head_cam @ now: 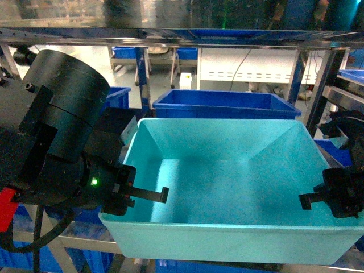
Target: Organize blue bins on left shelf correctly
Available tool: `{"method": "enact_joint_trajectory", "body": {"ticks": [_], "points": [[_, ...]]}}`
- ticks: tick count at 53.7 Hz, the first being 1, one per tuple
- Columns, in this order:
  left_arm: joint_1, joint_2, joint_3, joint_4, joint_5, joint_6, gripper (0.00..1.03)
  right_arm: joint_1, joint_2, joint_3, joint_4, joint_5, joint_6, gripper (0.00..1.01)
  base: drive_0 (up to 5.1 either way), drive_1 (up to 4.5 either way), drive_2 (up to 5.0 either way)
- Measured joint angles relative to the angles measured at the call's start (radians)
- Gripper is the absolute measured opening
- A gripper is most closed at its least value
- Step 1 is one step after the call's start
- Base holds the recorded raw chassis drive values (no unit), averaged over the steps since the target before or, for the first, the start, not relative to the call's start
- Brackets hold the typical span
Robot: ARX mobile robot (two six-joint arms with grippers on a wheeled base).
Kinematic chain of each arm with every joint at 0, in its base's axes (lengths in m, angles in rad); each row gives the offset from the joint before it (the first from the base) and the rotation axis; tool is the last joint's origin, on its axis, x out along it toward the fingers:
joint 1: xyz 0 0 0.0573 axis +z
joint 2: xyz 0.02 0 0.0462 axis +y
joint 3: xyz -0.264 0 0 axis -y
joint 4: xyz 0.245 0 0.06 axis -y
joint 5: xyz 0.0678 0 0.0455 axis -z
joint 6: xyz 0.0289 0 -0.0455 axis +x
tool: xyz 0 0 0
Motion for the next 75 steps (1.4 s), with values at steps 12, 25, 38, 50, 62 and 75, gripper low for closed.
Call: {"method": "enact_joint_trajectory", "body": {"ticks": [12,25,38,50,62,75], "points": [[0.000,0.000,0.001,0.003,0.002,0.000,0.02,0.000,0.000,0.001,0.003,0.001,-0.001,0.07,0.0,0.00,0.0],[-0.006,0.056,0.058,-0.038,0.016,-0.002,0.02,-0.021,0.075,0.023,0.035,-0.006,-0.018,0.07,0.0,0.00,0.0],[-0.007,0.231,0.180,-0.084,0.071,-0.004,0.02,-0.046,0.235,0.112,0.016,-0.013,-0.041,0.07,0.0,0.00,0.0],[0.024,0.374,0.349,-0.157,0.114,-0.013,0.02,-0.045,0.349,0.270,-0.005,-0.005,-0.097,0.07,0.0,0.00,0.0],[0.023,0.426,0.437,-0.256,0.126,0.001,0.02,-0.046,0.369,0.294,-0.065,0.018,-0.107,0.07,0.0,0.00,0.0],[0.011,0.444,0.481,-0.311,0.133,0.044,0.02,-0.046,0.369,0.312,-0.177,0.049,-0.092,0.07,0.0,0.00,0.0]]}}
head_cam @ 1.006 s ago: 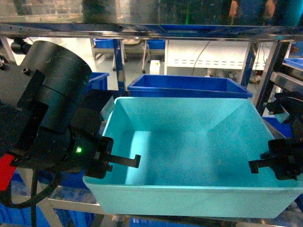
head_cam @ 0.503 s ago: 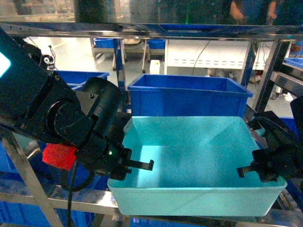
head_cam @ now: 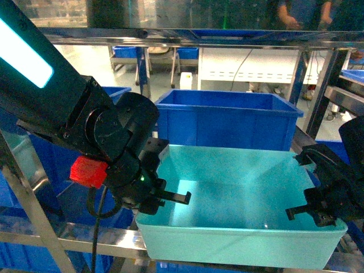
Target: Organize blue bins on left shelf correctly
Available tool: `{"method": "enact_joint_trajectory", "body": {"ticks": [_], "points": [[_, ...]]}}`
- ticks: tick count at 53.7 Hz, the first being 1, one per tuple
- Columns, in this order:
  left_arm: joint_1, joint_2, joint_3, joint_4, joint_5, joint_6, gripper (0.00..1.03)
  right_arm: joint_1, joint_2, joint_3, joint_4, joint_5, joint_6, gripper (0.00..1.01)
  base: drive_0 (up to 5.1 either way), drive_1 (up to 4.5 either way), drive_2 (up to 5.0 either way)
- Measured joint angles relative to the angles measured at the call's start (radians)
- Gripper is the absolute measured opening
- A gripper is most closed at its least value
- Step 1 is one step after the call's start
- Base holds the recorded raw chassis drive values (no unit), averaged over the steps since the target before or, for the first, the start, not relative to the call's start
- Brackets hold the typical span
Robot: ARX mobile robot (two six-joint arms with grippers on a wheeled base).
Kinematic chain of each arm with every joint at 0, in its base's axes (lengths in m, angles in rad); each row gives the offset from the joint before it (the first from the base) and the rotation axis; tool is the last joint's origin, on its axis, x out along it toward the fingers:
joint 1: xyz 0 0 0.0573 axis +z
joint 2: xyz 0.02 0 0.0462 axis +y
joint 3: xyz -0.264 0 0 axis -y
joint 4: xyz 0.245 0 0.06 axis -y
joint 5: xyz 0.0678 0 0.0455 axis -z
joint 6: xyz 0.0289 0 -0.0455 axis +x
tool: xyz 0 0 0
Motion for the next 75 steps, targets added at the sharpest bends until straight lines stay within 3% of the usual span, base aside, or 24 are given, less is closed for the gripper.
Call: {"method": "enact_joint_trajectory", "body": {"ticks": [25,27,28,30,34,41,49,53,57,75], "points": [[0.000,0.005,0.014,-0.016,0.005,0.018,0.02,0.000,0.000,0.003,-0.015,0.008,0.007,0.07,0.0,0.00,0.0],[0.000,0.006,0.016,-0.013,0.003,0.018,0.03,0.000,0.000,0.004,-0.022,0.023,-0.018,0.15,0.0,0.00,0.0],[0.000,0.008,0.018,-0.008,0.004,0.032,0.08,0.001,0.003,0.004,-0.029,0.037,-0.067,0.22,0.0,0.00,0.0],[0.000,0.011,0.023,-0.010,0.013,0.047,0.16,0.007,0.008,0.004,-0.023,0.059,-0.123,0.30,0.0,0.00,0.0],[-0.009,0.016,0.024,-0.004,0.013,0.058,0.29,0.015,0.012,0.005,-0.018,0.079,-0.178,0.43,0.0,0.00,0.0],[-0.012,0.017,0.026,0.002,0.034,0.061,0.53,0.016,0.012,0.005,-0.009,0.077,-0.210,0.67,0.0,0.00,0.0],[-0.011,0.017,0.026,0.046,0.048,0.055,0.81,0.021,0.012,0.003,0.033,0.059,-0.206,0.94,0.0,0.00,0.0],[-0.010,0.017,0.026,0.064,0.060,0.052,0.88,0.021,0.012,0.002,0.058,0.041,-0.194,1.00,0.0,0.00,0.0],[-0.003,0.014,0.039,0.086,0.080,0.045,1.00,0.031,0.011,-0.003,0.095,0.034,-0.175,0.97,0.0,0.00,0.0],[0.015,-0.074,0.048,0.152,0.103,0.026,0.98,0.032,-0.040,-0.035,0.212,0.035,-0.129,0.98,0.0,0.00,0.0]]}}
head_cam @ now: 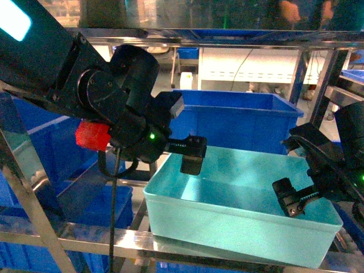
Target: Organize blue bins on left shelf correctly
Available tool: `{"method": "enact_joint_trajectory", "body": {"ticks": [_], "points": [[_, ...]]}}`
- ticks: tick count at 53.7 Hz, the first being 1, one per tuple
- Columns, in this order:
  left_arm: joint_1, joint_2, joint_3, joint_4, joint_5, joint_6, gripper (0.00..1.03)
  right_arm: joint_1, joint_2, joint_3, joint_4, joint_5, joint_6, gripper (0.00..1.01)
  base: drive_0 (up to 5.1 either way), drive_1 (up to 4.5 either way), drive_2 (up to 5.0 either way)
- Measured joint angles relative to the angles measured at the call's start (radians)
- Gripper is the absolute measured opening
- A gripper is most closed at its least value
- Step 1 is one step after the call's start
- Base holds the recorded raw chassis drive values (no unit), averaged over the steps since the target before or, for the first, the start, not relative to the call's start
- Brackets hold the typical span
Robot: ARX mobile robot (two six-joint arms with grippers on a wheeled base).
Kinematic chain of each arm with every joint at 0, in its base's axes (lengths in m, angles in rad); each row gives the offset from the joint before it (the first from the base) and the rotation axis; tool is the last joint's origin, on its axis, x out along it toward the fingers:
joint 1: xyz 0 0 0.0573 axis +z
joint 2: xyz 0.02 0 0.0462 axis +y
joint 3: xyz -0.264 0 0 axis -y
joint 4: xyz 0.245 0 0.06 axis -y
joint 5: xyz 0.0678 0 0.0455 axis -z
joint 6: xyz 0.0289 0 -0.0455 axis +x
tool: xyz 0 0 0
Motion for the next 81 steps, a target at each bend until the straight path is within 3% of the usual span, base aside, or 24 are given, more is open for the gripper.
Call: {"method": "enact_joint_trajectory", "body": {"ticks": [17,21,33,45,49,50,56,65,70,76,81], "points": [[-0.003,-0.114,-0.184,0.130,-0.045,-0.013,0.98,-0.014,-0.106,-0.136,0.160,-0.005,0.035,0.98,0.0,0.00,0.0],[-0.003,-0.166,-0.251,0.171,-0.055,-0.018,0.98,-0.014,-0.146,-0.186,0.180,-0.028,0.040,0.98,0.0,0.00,0.0],[-0.022,-0.374,-0.490,0.249,-0.099,-0.025,0.98,-0.044,-0.280,-0.359,0.303,-0.081,0.031,0.98,0.0,0.00,0.0],[-0.046,-0.520,-0.660,0.246,-0.134,-0.027,0.98,-0.067,-0.406,-0.530,0.360,-0.114,0.004,0.98,0.0,0.00,0.0],[-0.050,-0.619,-0.721,0.234,-0.172,-0.030,0.98,-0.064,-0.497,-0.605,0.384,-0.148,0.002,0.98,0.0,0.00,0.0],[-0.081,-0.809,-0.823,0.159,-0.251,-0.063,0.98,-0.075,-0.671,-0.659,0.311,-0.167,0.010,0.98,0.0,0.00,0.0],[-0.106,-0.962,-0.890,0.078,-0.311,-0.120,0.98,-0.108,-0.817,-0.689,0.201,-0.169,0.022,0.98,0.0,0.00,0.0],[-0.131,-1.221,-0.954,-0.060,-0.447,-0.190,0.98,-0.181,-1.059,-0.711,0.024,-0.195,0.029,0.98,0.0,0.00,0.0],[-0.171,-1.375,-0.960,-0.158,-0.571,-0.267,0.98,-0.232,-1.195,-0.721,-0.079,-0.193,0.030,0.98,0.0,0.00,0.0],[-0.175,-1.438,-0.968,-0.151,-0.650,-0.296,0.98,-0.235,-1.246,-0.732,-0.097,-0.166,0.029,0.98,0.0,0.00,0.0],[-0.138,-1.451,-0.969,-0.124,-0.663,-0.308,0.98,-0.228,-1.248,-0.732,-0.105,-0.158,0.028,0.98,0.0,0.00,0.0]]}}
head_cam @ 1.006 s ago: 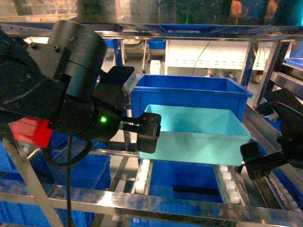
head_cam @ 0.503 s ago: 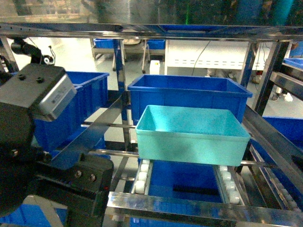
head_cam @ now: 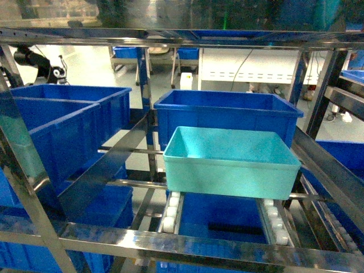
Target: Organize blue bins on left shelf correctly
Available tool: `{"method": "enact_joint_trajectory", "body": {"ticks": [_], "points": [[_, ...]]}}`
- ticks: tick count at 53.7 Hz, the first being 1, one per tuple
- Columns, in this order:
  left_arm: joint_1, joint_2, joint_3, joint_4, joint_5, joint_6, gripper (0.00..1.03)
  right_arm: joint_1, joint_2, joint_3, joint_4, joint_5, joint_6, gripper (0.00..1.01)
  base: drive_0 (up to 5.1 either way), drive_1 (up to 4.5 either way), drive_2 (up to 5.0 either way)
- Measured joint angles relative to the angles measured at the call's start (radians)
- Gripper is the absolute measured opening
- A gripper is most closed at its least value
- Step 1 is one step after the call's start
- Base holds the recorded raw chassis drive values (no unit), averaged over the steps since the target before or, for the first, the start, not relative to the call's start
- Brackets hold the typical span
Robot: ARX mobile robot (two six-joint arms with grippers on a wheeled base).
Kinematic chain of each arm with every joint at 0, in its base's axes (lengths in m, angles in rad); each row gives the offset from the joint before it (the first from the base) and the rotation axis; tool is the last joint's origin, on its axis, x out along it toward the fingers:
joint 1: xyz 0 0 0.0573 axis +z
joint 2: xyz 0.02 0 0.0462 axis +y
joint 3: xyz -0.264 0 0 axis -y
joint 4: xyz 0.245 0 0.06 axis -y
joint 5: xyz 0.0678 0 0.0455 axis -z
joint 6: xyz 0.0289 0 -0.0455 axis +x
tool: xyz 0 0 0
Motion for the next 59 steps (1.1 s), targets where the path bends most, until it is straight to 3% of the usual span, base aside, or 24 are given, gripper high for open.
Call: {"method": "enact_joint_trajectory", "body": {"ticks": [7,8,9,10,12,15,16,19,25,28,30,39,42,45,59], "points": [[0.003,0.005,-0.001,0.007,0.000,-0.006,0.98,0.000,0.003,0.000,0.000,0.000,0.000,0.98,0.0,0.00,0.0],[0.007,0.002,-0.033,0.118,0.012,0.020,0.95,0.000,0.005,-0.002,0.021,0.004,0.005,0.98,0.0,0.00,0.0],[0.030,-0.021,-0.096,0.288,0.053,0.061,0.89,0.012,0.038,-0.050,0.216,0.033,0.040,0.92,0.0,0.00,0.0],[0.037,-0.030,-0.111,0.318,0.062,0.076,0.87,0.015,0.043,-0.059,0.253,0.039,0.052,0.90,0.0,0.00,0.0],[0.077,-0.090,-0.216,0.492,0.108,0.163,0.76,0.020,0.045,-0.133,0.416,0.068,0.124,0.79,0.0,0.00,0.0],[0.131,-0.135,-0.282,0.602,0.147,0.235,0.64,0.038,0.009,-0.202,0.515,0.084,0.184,0.66,0.0,0.00,0.0],[0.154,-0.154,-0.290,0.619,0.165,0.252,0.58,0.068,-0.016,-0.210,0.528,0.121,0.198,0.61,0.0,0.00,0.0],[0.197,-0.210,-0.296,0.611,0.216,0.284,0.43,0.108,-0.086,-0.210,0.519,0.129,0.221,0.46,0.0,0.00,0.0],[0.247,-0.270,-0.325,0.573,0.268,0.303,0.25,0.108,-0.144,-0.233,0.470,0.145,0.235,0.27,0.0,0.00,0.0],[0.291,-0.317,-0.348,0.539,0.312,0.308,0.07,0.105,-0.159,-0.284,0.515,0.145,0.239,0.09,0.0,0.00,0.0],[0.303,-0.330,-0.353,0.531,0.323,0.309,0.02,0.105,-0.167,-0.291,0.492,0.145,0.240,0.03,0.0,0.00,0.0],[0.367,-0.426,-0.376,0.468,0.388,0.311,0.02,0.105,-0.331,-0.303,0.362,0.145,0.241,0.02,0.0,0.00,0.0],[0.431,-0.457,-0.382,0.442,0.469,0.313,0.02,0.105,-0.375,-0.303,0.315,0.145,0.241,0.02,0.0,0.00,0.0],[0.495,-0.478,-0.407,0.470,0.495,0.313,0.02,0.105,-0.425,-0.303,0.266,0.145,0.241,0.02,0.0,0.00,0.0],[0.485,-0.587,-0.409,0.357,0.512,0.312,0.02,0.105,-0.614,-0.304,0.092,0.145,0.241,0.02,0.0,0.00,0.0]]}}
